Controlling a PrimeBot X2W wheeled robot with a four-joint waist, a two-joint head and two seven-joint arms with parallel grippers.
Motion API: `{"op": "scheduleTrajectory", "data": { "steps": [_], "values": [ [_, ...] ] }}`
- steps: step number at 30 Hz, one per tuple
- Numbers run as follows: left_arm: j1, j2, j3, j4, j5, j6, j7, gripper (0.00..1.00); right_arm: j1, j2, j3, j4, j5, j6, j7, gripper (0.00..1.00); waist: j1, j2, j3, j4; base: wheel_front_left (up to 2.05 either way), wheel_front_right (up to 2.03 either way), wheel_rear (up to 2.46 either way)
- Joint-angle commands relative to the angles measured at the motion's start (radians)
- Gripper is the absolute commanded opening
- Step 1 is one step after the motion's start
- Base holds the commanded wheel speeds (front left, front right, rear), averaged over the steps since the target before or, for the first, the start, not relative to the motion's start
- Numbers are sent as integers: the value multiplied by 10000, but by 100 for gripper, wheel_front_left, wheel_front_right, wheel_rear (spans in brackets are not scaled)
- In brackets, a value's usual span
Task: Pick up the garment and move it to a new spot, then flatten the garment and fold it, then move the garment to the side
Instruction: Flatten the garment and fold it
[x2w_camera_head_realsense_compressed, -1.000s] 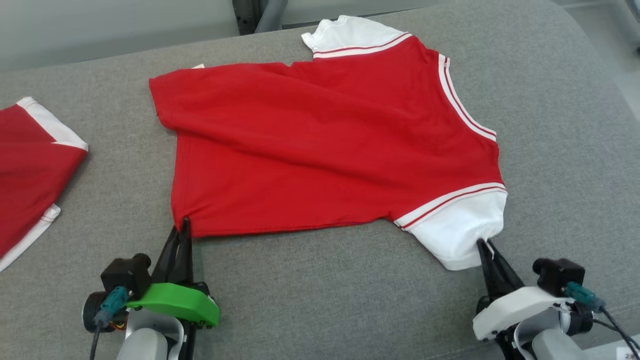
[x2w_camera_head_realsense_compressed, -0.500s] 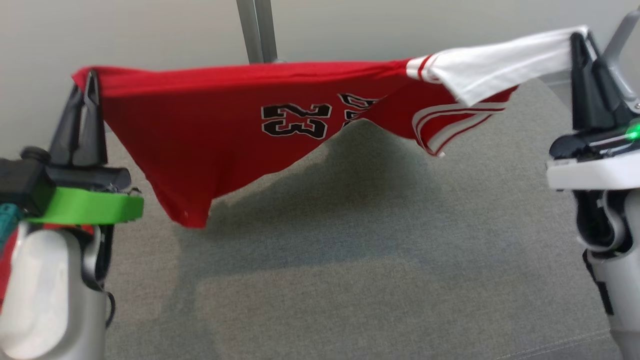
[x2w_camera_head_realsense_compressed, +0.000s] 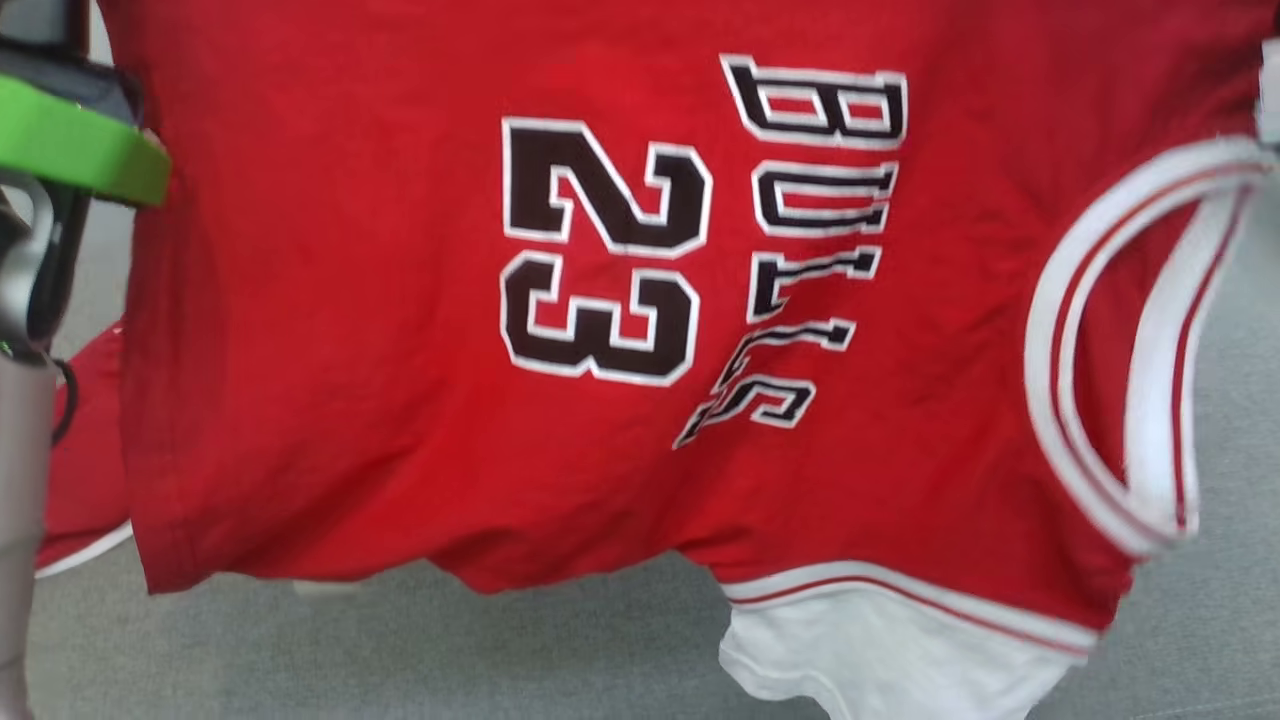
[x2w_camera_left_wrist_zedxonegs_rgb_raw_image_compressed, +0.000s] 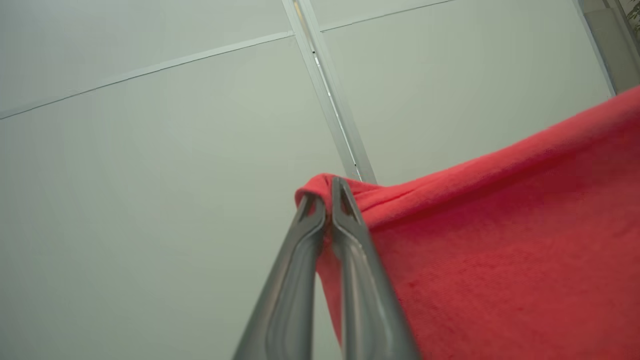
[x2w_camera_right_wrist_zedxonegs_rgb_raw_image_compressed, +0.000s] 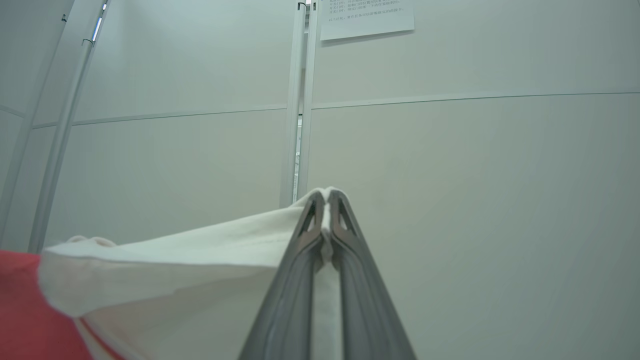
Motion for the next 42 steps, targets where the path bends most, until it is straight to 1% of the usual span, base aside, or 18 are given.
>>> {"op": "scheduleTrajectory", "data": {
  "steps": [1, 2, 3, 5, 8, 13, 15, 17, 19, 21, 23, 24, 26, 27, 31, 33, 38, 42],
  "values": [
    [-401, 64, -137, 336, -76, 21, 38, 0, -537, 15, 239, 372, -209, -4, 171, 0, 0, 73, 2211, 206, 0, 0, 0],
    [-670, 62, -257, 616, -85, 21, 108, 0, -916, 115, 328, 653, -220, -5, 231, 0, 0, 73, 2605, 210, 0, 0, 0],
    [-1018, 55, -351, 848, -41, 21, 62, 0, -1347, 52, 450, 948, -446, -4, 302, 0, 0, 73, 2978, 219, 0, 0, 0],
    [-1821, 40, -500, 1465, 119, 20, -82, 0, -2354, 205, 421, 1654, -642, -8, 224, 0, 0, 73, 3627, 217, 0, 0, 0],
    [-3134, -44, -870, 2303, 420, 20, -583, 0, -3985, 196, 493, 2710, -1468, -11, -31, 0, 0, 73, 4305, 176, 0, 0, 0],
    [-5380, -105, -1013, 3407, 928, 21, -1581, 0, -6329, 254, 143, 4152, -2637, -11, -902, 0, 0, 73, 4748, 58, 0, 0, 0],
    [-5899, -102, -984, 3686, 1038, 24, -1748, 0, -6789, 294, 47, 4595, -2847, -11, -1163, 0, 0, 73, 4772, 6, 0, 0, 0],
    [-6159, -118, -887, 3909, 1098, 48, -1839, 0, -6996, 328, 22, 4901, -2782, -11, -1328, 0, 0, 73, 4789, -34, 0, 0, 0],
    [-5815, -188, -825, 4027, 1055, 70, -1835, 0, -6565, 321, 190, 5134, -2569, -11, -1418, 0, 0, 73, 4834, -72, 0, 0, 0],
    [-5119, -187, -640, 4161, 938, 74, -1831, 0, -5873, 325, 486, 5319, -2251, -11, -1491, 0, 0, 73, 4885, -131, 0, 0, 0],
    [-4218, -208, -402, 4208, 830, 107, -1828, 0, -4987, 359, 808, 5291, -1792, -13, -1549, 0, 0, 73, 4924, -185, 0, 0, 0],
    [-3665, -299, -184, 4235, 685, 204, -1829, 0, -4442, 341, 958, 5229, -1559, -13, -1564, 0, 0, 73, 4948, -204, 0, 0, 0],
    [-2445, -500, 13, 4324, 622, 200, -1832, 0, -3158, 312, 1302, 5061, -1019, -15, -1589, 0, 0, 73, 4986, -214, 0, 0, 0],
    [-2445, -500, 13, 4324, 622, 200, -1832, 0, -3158, 312, 1302, 5061, -1019, -15, -1589, 0, 0, 73, 4986, -214, 0, 0, 0],
    [-97, -1232, 619, 4176, 342, 263, -1835, 0, -634, 226, 1478, 4314, -379, -13, -1586, 0, 0, 73, 4864, -138, 0, 0, 0],
    [937, -1683, 948, 4083, 274, 262, -1836, 0, 474, 285, 1209, 3957, -154, -13, -1589, 0, 0, 73, 4664, -118, 0, 0, 0],
    [3239, -2633, 1614, 3858, 463, 160, -1836, 0, 2885, 486, 1081, 3455, -67, -13, -1591, 0, 0, 73, 3711, -148, 0, 0, 0],
    [4682, -3186, 2007, 3762, 715, 99, -1834, 0, 4281, 621, 970, 3500, 1, -13, -1591, 0, 0, 73, 2745, -185, 0, 0, 0]
  ]
}}
